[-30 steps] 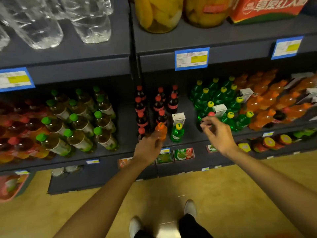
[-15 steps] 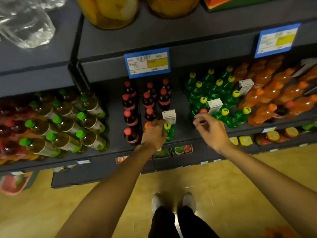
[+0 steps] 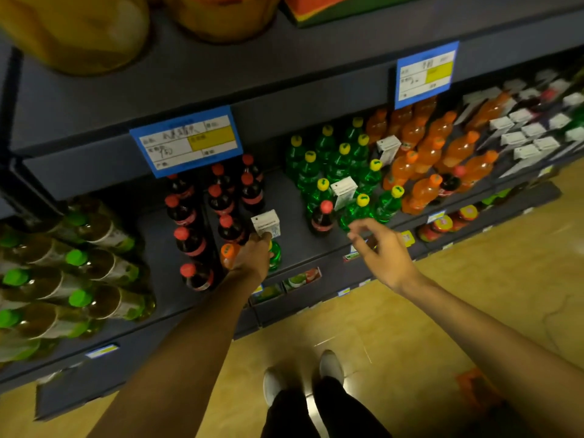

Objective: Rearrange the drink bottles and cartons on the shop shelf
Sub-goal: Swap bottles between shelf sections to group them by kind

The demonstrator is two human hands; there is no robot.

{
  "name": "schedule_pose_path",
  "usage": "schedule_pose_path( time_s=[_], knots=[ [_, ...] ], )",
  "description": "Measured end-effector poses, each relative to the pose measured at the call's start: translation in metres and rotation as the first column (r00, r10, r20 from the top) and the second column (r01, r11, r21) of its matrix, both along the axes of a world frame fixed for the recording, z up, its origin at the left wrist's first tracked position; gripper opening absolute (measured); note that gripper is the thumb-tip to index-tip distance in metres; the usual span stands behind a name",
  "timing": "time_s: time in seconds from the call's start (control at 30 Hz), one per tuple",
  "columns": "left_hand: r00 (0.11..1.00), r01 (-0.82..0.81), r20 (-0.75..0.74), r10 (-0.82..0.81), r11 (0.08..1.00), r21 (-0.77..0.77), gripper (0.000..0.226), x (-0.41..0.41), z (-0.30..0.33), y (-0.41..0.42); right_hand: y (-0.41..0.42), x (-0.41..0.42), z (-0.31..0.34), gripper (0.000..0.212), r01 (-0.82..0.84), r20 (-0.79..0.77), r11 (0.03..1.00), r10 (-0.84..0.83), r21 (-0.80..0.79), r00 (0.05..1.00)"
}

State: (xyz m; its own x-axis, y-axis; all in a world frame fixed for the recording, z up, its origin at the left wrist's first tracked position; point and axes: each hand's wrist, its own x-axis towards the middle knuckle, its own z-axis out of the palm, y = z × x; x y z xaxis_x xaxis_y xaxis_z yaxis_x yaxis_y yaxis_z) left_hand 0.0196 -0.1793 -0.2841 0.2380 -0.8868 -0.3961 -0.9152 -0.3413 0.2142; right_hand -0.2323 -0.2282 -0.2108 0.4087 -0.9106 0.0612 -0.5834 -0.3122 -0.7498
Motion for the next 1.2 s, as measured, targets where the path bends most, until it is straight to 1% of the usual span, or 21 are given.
schedule_pose_path(
  time_s=[0.1,0.23,0.4,0.47,0.57,0.7,0.87,0.97,1.1,1.2],
  knots=[
    [0.998,0.051,0.036,-0.05,0.999,-0.008,0.045,0.001,0.0,0.001,0.008,0.001,0.004,0.008,0.033,-0.006,0.999,-0.033,0.022,0.999],
    [0.997,0.069,0.035,-0.068,0.997,-0.026,0.042,0.0,0.004,0.013,0.024,-0.001,0.007,0.007,0.086,0.007,0.996,-0.086,0.031,0.996],
    [0.998,0.062,-0.009,-0.065,0.986,-0.157,0.047,0.001,0.017,0.048,0.045,-0.006,-0.001,0.012,0.185,-0.03,0.982,-0.184,0.042,0.983],
    [0.998,0.044,-0.033,-0.051,0.978,-0.205,0.046,-0.001,0.025,0.057,0.051,-0.004,-0.006,0.011,0.206,-0.035,0.977,-0.204,0.052,0.978],
    [0.998,0.026,-0.055,-0.04,0.974,-0.226,0.046,-0.008,0.033,0.068,0.057,-0.001,-0.011,0.01,0.207,-0.023,0.975,-0.206,0.08,0.978],
    [0.998,0.036,-0.039,-0.046,0.972,-0.233,0.045,-0.021,0.038,0.083,0.052,-0.001,-0.015,0.011,0.17,-0.039,0.984,-0.168,0.056,0.985],
    [0.999,-0.014,-0.049,0.004,0.978,-0.208,0.045,-0.042,0.041,0.088,0.02,-0.001,-0.013,0.012,0.15,-0.012,0.989,-0.15,0.008,0.989],
    [0.997,-0.054,-0.062,0.043,0.981,-0.187,0.044,-0.057,0.042,0.087,-0.009,-0.001,-0.011,0.014,0.076,-0.018,0.997,-0.077,-0.023,0.997],
    [0.987,-0.14,-0.098,0.124,0.973,-0.182,0.043,-0.079,0.044,0.08,-0.055,-0.002,-0.019,0.02,-0.036,-0.108,0.996,0.027,-0.078,0.994],
    [0.955,-0.283,-0.149,0.257,0.94,-0.192,0.045,-0.095,0.049,0.074,-0.087,0.002,-0.028,0.026,-0.167,-0.218,0.983,0.148,-0.073,0.965]
  ],
)
